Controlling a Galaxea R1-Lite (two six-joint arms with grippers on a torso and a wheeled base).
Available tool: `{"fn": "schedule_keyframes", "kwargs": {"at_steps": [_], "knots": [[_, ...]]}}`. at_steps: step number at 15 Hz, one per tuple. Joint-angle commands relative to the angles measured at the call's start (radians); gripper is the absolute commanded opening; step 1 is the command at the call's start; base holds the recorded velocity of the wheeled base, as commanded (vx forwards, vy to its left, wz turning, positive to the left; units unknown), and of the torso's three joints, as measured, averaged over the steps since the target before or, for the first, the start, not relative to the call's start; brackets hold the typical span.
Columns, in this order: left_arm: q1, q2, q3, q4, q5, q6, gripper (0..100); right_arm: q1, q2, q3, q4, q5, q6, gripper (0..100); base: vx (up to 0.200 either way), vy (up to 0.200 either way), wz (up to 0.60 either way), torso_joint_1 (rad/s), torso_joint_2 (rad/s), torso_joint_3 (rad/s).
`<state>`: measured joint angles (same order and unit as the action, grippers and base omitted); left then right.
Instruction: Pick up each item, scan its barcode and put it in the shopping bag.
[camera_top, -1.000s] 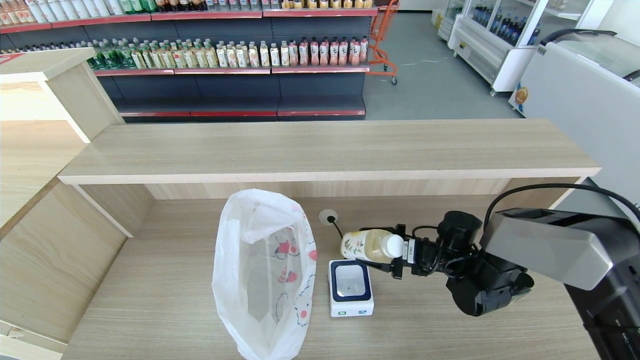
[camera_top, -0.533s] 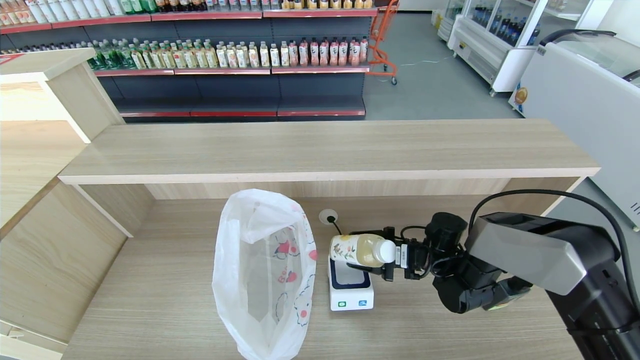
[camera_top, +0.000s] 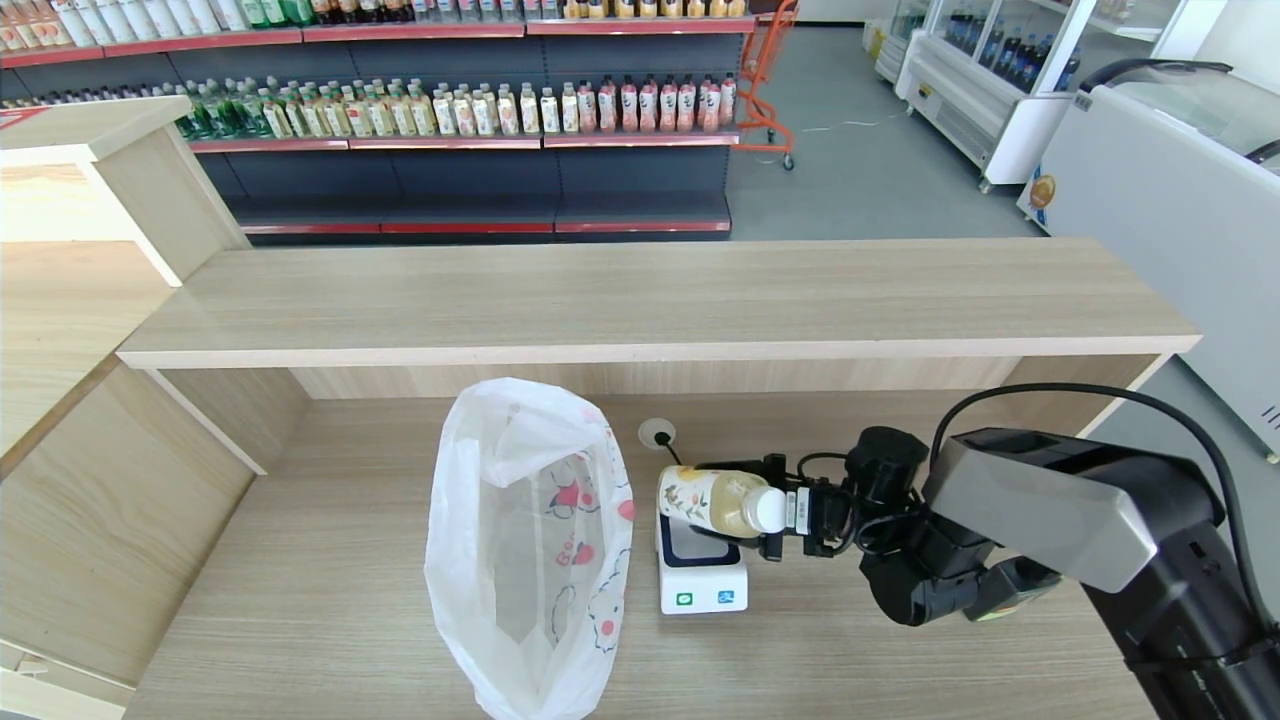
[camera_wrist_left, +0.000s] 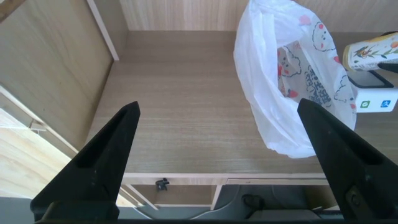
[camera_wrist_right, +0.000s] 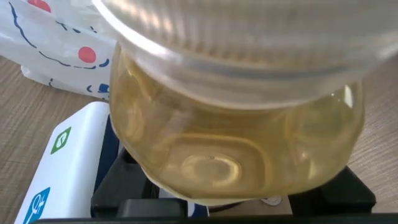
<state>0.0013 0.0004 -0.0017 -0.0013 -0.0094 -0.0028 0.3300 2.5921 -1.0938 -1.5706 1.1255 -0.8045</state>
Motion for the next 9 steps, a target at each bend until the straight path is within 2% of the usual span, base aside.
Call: {"fn": "schedule_keyframes", "kwargs": {"at_steps": [1,9], "knots": [[0.0,0.0,0.0,0.0,0.0,0.0,100,0.0,-0.009,0.002,0.0,0.0,0.016,0,0.0,0.0,0.0,0.0,0.0,0.0],[0.0,0.0,0.0,0.0,0.0,0.0,100,-0.04,-0.152,0.077,0.0,-0.001,0.229,0,0.0,0.0,0.0,0.0,0.0,0.0]]}}
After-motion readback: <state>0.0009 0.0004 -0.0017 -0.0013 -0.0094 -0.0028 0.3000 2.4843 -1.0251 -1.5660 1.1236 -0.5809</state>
